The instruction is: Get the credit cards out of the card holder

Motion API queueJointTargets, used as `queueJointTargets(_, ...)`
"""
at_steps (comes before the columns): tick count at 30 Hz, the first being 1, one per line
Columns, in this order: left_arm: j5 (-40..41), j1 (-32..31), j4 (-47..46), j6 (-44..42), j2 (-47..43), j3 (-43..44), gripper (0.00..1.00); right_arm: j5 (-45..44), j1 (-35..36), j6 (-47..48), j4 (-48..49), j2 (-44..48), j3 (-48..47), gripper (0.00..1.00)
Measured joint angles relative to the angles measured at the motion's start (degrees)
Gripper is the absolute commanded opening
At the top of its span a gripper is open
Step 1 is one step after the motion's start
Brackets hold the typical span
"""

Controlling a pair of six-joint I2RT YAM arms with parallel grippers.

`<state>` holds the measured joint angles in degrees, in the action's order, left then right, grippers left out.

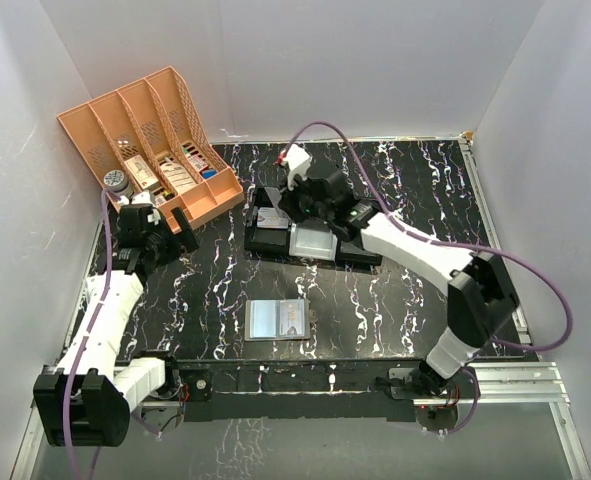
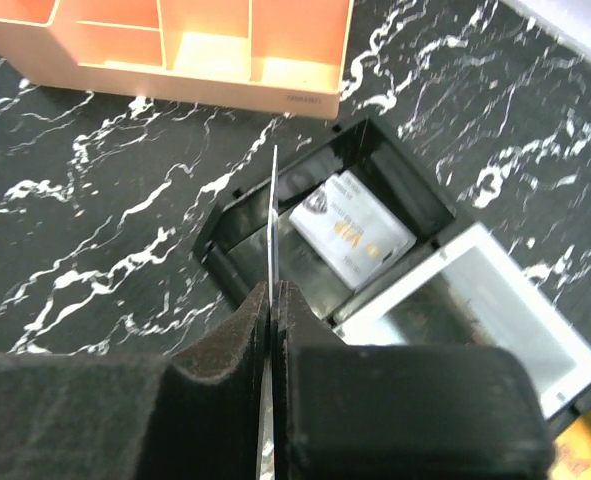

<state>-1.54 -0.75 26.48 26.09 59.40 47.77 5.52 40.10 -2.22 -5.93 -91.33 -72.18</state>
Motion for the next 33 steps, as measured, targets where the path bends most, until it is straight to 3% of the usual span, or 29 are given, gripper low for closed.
queueJointTargets(8, -0.6, -0.1, -2.0, -3.7, -4.8, -5.5, 0.99, -1.1, 0.8, 12.7, -3.2, -15.2, -12.7, 0.0)
queueJointTargets(16, -0.6, -0.1, -3.3, -4.3, -5.0, -5.6, 0.99, -6.1, 1.1, 17.6, -11.8, -26.8, -23.1, 0.0)
queueJointTargets(33, -2.5, -0.1, -4.2, -4.6, -3.1, -5.6, 0.99, -13.2, 2.0, 35.5, -11.9, -30.9, -26.3, 0.0)
